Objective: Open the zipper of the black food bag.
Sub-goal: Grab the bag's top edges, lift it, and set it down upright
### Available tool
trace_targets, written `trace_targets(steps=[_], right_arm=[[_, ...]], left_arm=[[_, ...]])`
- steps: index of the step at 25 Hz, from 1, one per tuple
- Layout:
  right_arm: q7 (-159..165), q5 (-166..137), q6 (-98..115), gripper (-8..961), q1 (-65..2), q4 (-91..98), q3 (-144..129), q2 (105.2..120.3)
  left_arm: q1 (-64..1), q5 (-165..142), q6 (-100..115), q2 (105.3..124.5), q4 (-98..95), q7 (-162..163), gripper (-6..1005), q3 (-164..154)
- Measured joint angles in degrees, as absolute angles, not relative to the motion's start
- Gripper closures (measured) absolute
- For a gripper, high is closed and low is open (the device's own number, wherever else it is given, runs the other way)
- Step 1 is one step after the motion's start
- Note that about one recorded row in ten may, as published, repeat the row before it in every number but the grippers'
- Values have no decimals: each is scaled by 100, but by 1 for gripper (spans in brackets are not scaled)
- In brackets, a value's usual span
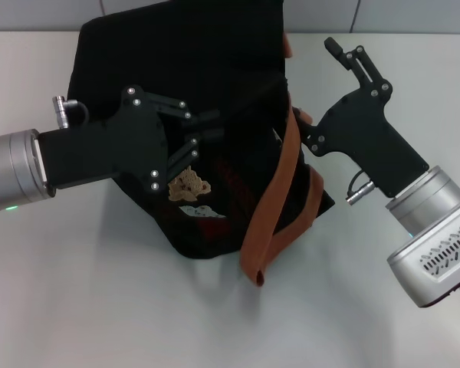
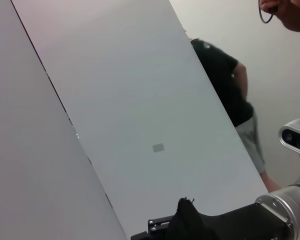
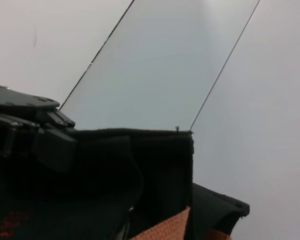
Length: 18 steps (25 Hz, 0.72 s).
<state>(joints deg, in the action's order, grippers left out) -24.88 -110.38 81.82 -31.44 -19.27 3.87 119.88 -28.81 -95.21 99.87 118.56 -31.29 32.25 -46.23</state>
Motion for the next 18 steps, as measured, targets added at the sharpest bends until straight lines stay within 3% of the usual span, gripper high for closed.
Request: trace_targets(steps=[10,18], right_arm=[[-2529,-11074,8093,259,-3177,-1902,320,11988],[-2660,-11226,7827,642,-3258,-1937,319,11988]], left_arm=[[-2892,-9521,9968,11856,-3129,3225,906,-4623],[-2891,-9518,9966,11856,-3124,3225,906,-4623]])
